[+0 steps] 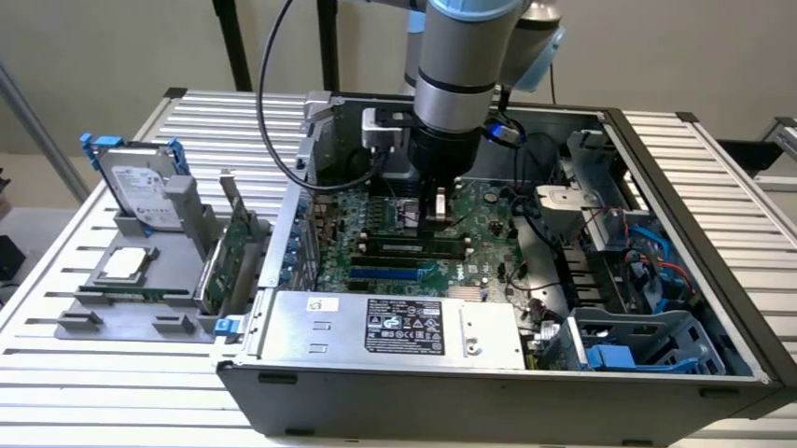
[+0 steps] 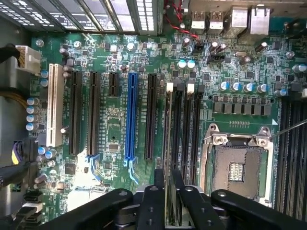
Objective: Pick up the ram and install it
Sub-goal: 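Insert the ram into the slot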
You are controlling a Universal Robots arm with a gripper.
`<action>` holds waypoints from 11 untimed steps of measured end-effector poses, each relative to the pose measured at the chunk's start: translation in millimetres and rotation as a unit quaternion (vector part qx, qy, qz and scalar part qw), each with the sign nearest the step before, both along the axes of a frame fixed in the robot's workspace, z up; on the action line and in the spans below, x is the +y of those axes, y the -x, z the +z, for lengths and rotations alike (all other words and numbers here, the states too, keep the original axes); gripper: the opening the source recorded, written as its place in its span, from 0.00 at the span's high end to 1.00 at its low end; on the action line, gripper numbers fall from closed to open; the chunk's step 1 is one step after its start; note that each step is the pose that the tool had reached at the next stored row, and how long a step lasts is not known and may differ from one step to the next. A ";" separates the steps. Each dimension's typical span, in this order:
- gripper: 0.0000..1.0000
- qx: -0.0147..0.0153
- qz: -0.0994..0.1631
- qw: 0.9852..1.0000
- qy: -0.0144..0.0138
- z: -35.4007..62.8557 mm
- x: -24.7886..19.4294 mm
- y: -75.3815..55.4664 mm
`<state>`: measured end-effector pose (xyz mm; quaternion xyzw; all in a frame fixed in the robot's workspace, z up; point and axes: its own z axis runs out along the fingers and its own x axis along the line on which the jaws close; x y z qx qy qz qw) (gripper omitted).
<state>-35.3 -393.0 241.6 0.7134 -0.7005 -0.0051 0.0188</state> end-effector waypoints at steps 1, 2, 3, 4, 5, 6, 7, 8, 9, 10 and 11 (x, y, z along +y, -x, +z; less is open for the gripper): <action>1.00 0.000 0.000 1.000 0.000 0.0 0.0 0.0; 1.00 0.000 0.000 1.000 0.000 0.0 0.0 0.0; 1.00 0.000 0.000 1.000 0.000 0.0 0.0 0.0; 1.00 0.000 0.000 1.000 0.000 0.0 0.0 0.1; 1.00 0.000 0.000 1.000 0.000 0.1 0.0 0.1; 1.00 0.000 0.000 1.000 0.000 0.1 0.0 0.1; 1.00 0.000 0.000 1.000 0.000 0.1 0.0 0.1; 1.00 0.000 0.000 1.000 0.000 0.1 0.0 0.1; 1.00 0.000 0.000 1.000 0.000 0.1 0.0 0.1; 1.00 0.000 0.000 1.000 0.000 0.1 0.0 0.1; 1.00 0.000 0.000 1.000 0.000 0.1 0.0 0.1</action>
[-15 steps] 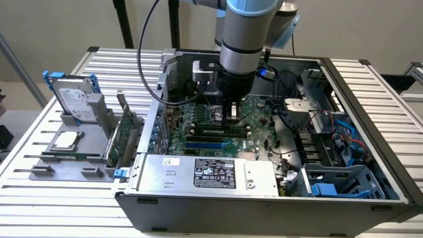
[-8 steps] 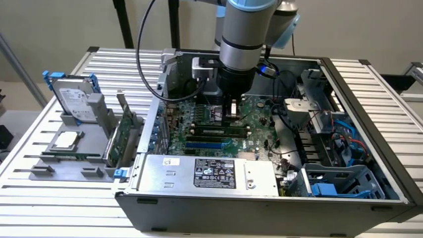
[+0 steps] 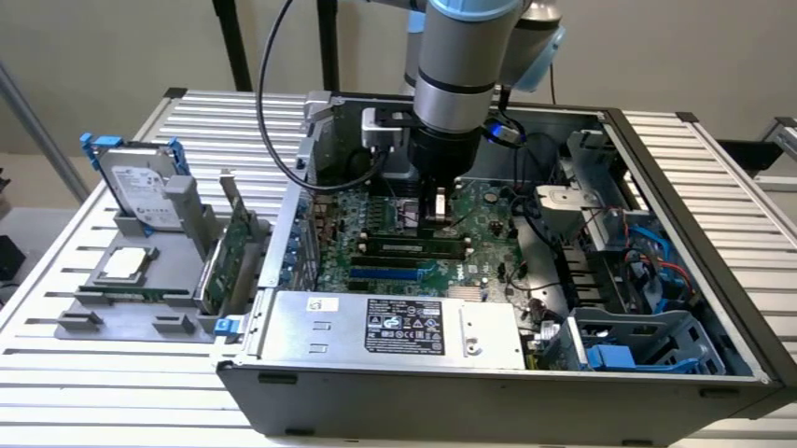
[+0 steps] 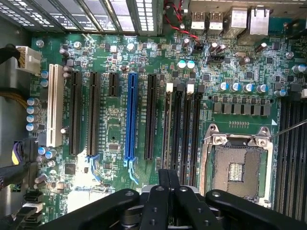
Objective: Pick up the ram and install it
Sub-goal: 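Insert the ram into the slot, then press down the ram until it locks into place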
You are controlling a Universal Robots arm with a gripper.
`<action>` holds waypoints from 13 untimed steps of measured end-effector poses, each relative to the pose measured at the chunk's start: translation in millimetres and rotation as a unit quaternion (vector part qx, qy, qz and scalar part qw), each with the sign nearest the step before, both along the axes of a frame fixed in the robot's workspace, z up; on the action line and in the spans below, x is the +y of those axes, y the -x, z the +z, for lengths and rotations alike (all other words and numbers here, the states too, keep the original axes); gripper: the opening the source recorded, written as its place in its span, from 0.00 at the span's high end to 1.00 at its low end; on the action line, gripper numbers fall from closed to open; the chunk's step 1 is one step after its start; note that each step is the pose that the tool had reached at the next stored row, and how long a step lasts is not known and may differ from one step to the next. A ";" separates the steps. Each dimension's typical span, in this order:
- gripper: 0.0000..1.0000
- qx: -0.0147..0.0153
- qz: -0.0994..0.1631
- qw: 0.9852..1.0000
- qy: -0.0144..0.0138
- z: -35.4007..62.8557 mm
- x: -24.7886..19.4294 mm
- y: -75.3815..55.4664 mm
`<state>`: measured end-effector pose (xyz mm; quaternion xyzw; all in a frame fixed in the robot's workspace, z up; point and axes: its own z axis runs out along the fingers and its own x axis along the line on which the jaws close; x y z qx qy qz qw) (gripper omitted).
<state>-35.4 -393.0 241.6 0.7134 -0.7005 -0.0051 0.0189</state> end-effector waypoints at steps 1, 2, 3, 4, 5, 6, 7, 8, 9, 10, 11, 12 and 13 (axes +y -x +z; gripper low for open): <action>1.00 0.000 0.000 1.000 0.000 0.0 0.0 0.0; 1.00 0.000 0.000 1.000 0.000 0.0 0.0 0.0; 1.00 0.000 0.000 1.000 0.000 0.0 0.0 0.0; 1.00 0.000 0.000 1.000 0.000 0.0 0.0 0.0; 1.00 0.000 0.000 1.000 0.000 0.0 0.0 0.0; 1.00 0.000 0.000 1.000 0.000 0.0 0.0 0.0; 1.00 0.000 0.000 1.000 0.000 -0.1 0.0 0.2; 1.00 0.000 0.000 1.000 0.000 -0.5 0.0 0.7; 1.00 0.000 0.000 1.000 0.000 -1.1 0.0 1.2; 1.00 0.000 0.000 1.000 0.000 -1.6 0.0 1.6; 1.00 -0.001 0.000 1.000 0.000 -2.4 0.0 2.0; 1.00 -0.001 0.000 1.000 0.000 -3.2 0.1 2.6; 1.00 -0.001 0.000 1.000 0.000 -4.1 0.1 2.9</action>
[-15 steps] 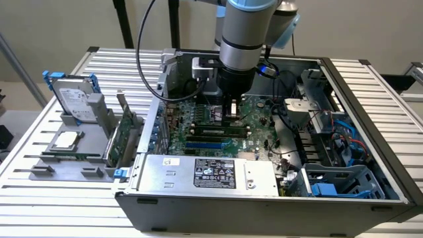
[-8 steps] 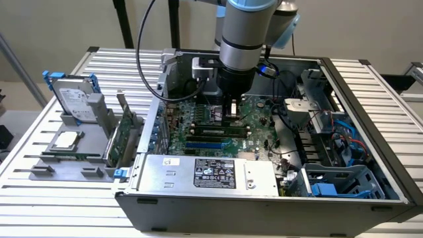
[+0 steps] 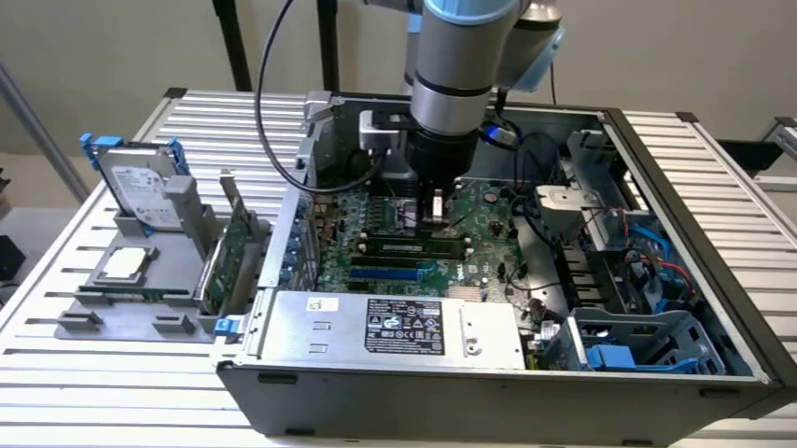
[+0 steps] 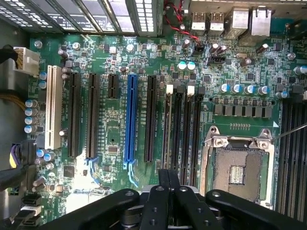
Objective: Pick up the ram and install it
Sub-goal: 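Press down the ram until it locks into place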
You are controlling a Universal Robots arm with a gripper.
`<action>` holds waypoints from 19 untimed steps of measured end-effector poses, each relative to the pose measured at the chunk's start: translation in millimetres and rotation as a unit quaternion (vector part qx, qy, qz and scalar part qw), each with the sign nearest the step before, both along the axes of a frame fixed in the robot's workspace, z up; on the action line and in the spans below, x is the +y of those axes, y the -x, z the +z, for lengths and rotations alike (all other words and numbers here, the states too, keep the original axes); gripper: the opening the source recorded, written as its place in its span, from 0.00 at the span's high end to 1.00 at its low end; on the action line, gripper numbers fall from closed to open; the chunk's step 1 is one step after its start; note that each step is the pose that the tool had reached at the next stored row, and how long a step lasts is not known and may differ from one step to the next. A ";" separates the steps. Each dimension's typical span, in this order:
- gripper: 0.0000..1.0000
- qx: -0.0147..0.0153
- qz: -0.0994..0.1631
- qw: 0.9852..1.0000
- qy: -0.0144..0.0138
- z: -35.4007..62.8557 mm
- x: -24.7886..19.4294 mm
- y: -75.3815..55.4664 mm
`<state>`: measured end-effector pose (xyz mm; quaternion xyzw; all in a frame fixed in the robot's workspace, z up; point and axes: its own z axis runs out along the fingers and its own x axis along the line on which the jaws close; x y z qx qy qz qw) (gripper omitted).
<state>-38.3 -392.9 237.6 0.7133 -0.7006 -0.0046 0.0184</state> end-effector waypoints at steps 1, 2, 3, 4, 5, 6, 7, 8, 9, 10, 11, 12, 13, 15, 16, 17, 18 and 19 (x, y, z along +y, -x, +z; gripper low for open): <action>1.00 0.000 0.000 1.000 0.000 -0.9 0.1 0.3; 1.00 0.000 0.000 1.000 0.000 -2.0 0.2 0.7; 1.00 -0.001 0.000 1.000 0.000 -3.1 0.2 0.9; 1.00 -0.001 0.000 1.000 0.000 -4.4 0.3 1.2; 1.00 -0.001 0.000 1.000 0.000 -6.0 0.2 1.4; 1.00 -0.002 -0.001 1.000 0.000 -7.6 0.1 1.7; 1.00 -0.002 -0.001 1.000 0.001 -9.0 0.0 2.0; 1.00 -0.003 -0.001 1.000 0.001 -10.9 0.1 2.2; 1.00 -0.004 -0.001 1.000 0.001 -12.7 0.0 2.7; 1.00 -0.004 -0.001 1.000 0.001 -14.0 0.2 3.1; 1.00 -0.004 -0.001 1.000 0.001 -14.1 0.3 3.2; 1.00 -0.004 -0.001 1.000 0.001 -13.5 0.3 3.3; 1.00 -0.005 -0.001 1.000 0.000 -11.3 0.3 3.4; 1.00 -0.004 -0.001 1.000 0.000 -3.1 0.3 3.6; 1.00 -0.004 -0.001 1.000 0.000 1.6 0.2 3.5; 1.00 -0.004 -0.001 1.000 0.000 5.2 0.2 3.5; 1.00 -0.004 -0.001 1.000 0.000 6.5 0.2 3.4; 1.00 -0.004 -0.001 1.000 -0.001 6.6 0.3 3.4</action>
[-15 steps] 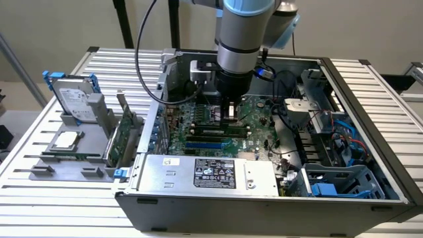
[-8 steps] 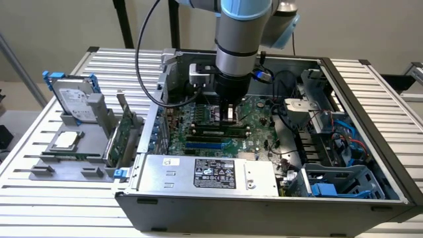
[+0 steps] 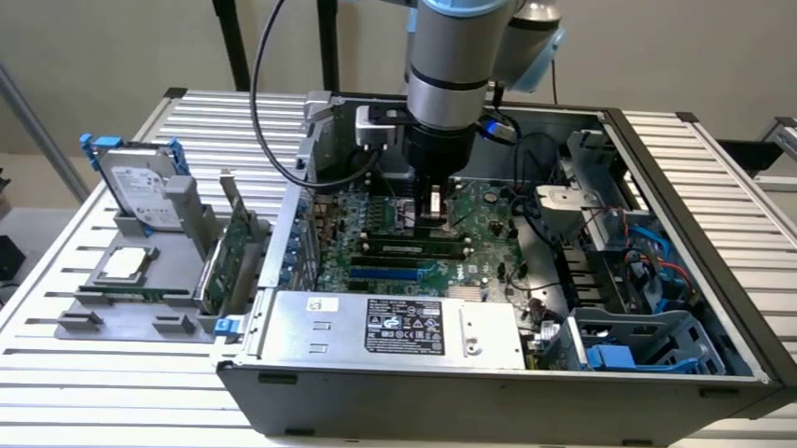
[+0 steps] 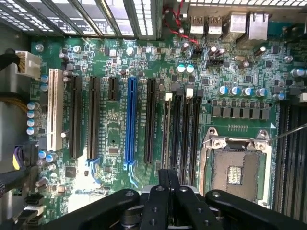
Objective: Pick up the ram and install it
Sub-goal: 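Press down the ram until it locks into place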
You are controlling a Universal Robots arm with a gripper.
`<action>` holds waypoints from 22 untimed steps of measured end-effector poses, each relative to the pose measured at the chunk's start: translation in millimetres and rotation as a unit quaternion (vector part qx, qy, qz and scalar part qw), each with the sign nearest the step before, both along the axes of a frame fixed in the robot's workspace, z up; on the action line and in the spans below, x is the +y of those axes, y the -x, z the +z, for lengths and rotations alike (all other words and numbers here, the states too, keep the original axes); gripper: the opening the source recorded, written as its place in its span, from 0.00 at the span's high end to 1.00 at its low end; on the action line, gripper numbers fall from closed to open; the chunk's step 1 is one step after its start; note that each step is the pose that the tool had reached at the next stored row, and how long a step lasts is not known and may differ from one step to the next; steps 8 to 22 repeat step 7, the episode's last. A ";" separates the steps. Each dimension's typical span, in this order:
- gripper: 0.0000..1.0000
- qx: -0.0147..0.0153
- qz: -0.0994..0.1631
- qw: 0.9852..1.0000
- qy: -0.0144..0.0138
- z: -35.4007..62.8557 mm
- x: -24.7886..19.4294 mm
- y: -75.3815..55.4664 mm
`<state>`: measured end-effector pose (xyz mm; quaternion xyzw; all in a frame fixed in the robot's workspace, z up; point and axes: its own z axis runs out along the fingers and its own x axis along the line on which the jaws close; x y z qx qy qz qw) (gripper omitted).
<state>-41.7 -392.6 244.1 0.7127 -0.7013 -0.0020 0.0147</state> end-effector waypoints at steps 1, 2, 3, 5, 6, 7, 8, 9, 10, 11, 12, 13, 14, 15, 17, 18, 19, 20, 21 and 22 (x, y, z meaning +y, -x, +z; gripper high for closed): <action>1.00 0.000 0.000 1.000 0.000 0.1 0.0 0.0; 1.00 0.000 0.000 1.000 0.000 0.0 0.0 0.0; 1.00 0.000 0.000 1.000 0.000 0.1 0.0 0.0; 1.00 0.000 0.000 1.000 0.000 0.2 0.0 0.0; 1.00 0.000 0.000 1.000 0.000 0.2 0.0 0.0; 1.00 0.000 0.000 1.000 0.000 0.2 0.0 0.0; 1.00 0.000 0.000 1.000 0.000 0.2 0.0 0.0; 1.00 0.000 0.000 1.000 0.000 0.2 0.0 0.0; 1.00 0.000 0.000 1.000 0.000 0.2 0.0 0.0; 1.00 0.000 0.000 1.000 0.000 0.2 0.0 0.0; 1.00 0.000 0.000 1.000 0.000 0.2 0.0 0.0; 1.00 0.000 0.000 1.000 0.000 0.2 0.0 0.0; 1.00 0.000 0.000 1.000 0.000 0.2 0.0 0.0; 1.00 0.000 0.000 1.000 0.000 0.2 0.0 0.0; 1.00 0.000 0.000 1.000 0.000 0.2 0.0 0.0; 1.00 0.000 0.000 1.000 0.000 0.2 0.0 0.0; 1.00 0.000 0.000 1.000 0.000 0.2 0.0 0.0; 1.00 0.000 0.000 1.000 0.000 0.2 0.0 0.0; 1.00 0.000 0.000 1.000 0.000 0.2 0.0 0.0; 1.00 0.000 0.000 1.000 0.000 0.2 0.0 0.0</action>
